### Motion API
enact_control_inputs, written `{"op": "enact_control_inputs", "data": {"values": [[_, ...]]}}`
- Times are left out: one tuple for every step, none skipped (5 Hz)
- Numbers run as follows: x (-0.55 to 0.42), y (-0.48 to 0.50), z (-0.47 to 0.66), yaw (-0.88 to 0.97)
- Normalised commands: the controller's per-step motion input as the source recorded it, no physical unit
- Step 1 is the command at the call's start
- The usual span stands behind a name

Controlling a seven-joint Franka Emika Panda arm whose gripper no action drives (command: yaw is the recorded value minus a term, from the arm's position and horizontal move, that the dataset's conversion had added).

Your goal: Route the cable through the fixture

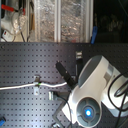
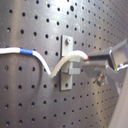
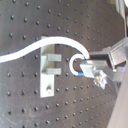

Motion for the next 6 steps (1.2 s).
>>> {"op": "enact_control_inputs", "data": {"values": [[0.003, 0.001, 0.36, 0.11], [0.007, 0.001, 0.45, -0.35], [0.008, 0.002, 0.43, -0.59], [0.006, 0.004, 0.31, -0.69], [0.001, 0.000, 0.03, 0.00], [-0.038, 0.061, -0.19, -0.50]]}}
